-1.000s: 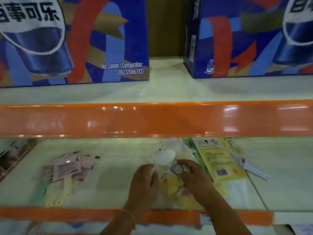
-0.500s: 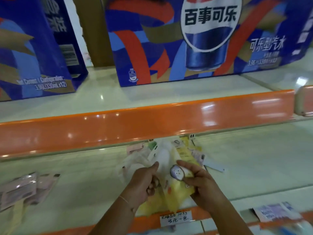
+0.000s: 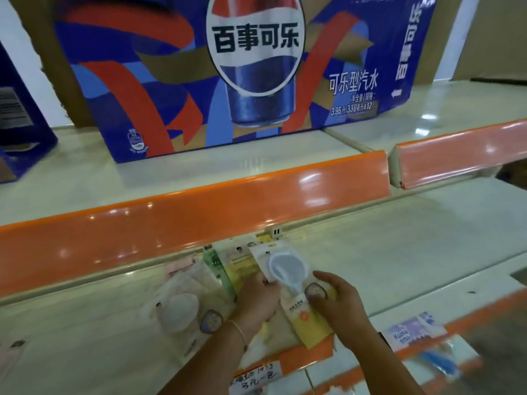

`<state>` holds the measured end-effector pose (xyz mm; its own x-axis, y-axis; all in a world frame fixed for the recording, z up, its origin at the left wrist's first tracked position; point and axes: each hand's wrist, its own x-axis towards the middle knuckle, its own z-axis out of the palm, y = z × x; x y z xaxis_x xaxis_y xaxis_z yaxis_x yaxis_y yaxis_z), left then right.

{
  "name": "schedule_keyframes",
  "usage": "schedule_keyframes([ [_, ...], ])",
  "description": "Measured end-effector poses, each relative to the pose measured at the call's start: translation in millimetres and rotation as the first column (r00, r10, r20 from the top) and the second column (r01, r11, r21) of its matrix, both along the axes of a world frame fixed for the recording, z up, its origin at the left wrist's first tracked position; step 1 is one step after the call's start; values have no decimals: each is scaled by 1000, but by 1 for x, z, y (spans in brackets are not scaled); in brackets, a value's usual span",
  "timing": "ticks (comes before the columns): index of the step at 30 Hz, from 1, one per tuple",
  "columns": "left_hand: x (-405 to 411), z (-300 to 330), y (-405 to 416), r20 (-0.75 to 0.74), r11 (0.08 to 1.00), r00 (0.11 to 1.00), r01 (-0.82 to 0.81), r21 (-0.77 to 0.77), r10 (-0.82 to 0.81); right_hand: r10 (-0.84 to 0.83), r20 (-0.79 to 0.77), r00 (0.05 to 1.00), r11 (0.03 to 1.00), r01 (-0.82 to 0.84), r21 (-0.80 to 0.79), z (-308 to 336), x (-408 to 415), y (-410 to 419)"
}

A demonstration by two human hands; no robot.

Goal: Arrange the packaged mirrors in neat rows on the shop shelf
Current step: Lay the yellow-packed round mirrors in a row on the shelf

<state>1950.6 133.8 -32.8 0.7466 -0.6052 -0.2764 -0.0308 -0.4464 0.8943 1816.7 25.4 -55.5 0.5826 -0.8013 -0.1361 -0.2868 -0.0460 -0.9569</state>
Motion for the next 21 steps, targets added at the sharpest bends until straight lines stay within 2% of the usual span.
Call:
schedule_keyframes([
  [2,0,-2,-4,150,989,983,90,120,-107,-89,-14,996,996,89,-27,0,-3,-12],
  [4,-2,-3,-5,357,964,909,140,225,-216,-132,-57,990,988,127,-85,0,-8,-28],
  [7,-9,-3,-6,612,928,703,211,308,-363,-178,-112,978,970,154,-190,1,-11,-51],
  [9,-12,-6,-7,695,880,542,259,397,-473,-200,-143,969,963,167,-213,3,-12,-63],
  [11,-12,-11,-12,696,815,425,293,500,-580,-214,-199,956,949,155,-274,3,-9,-73],
  [13,-10,-14,-19,650,749,373,321,579,-662,-260,-321,911,904,113,-412,1,-6,-79],
  [15,-9,-19,-26,606,692,335,315,650,-722,-395,-467,791,811,62,-581,-2,-3,-75],
  [16,-9,-21,-29,587,668,322,298,682,-743,-445,-493,747,772,42,-634,-3,-1,-70],
  [17,-8,-24,-32,573,652,316,280,705,-756,-450,-492,745,748,14,-663,-4,1,-64],
  [19,-7,-30,-35,565,644,318,261,719,-761,-336,-516,788,742,-115,-660,-9,10,-48],
  [21,-6,-37,-34,581,658,319,253,709,-749,-192,-599,777,743,-284,-606,-22,18,-37],
])
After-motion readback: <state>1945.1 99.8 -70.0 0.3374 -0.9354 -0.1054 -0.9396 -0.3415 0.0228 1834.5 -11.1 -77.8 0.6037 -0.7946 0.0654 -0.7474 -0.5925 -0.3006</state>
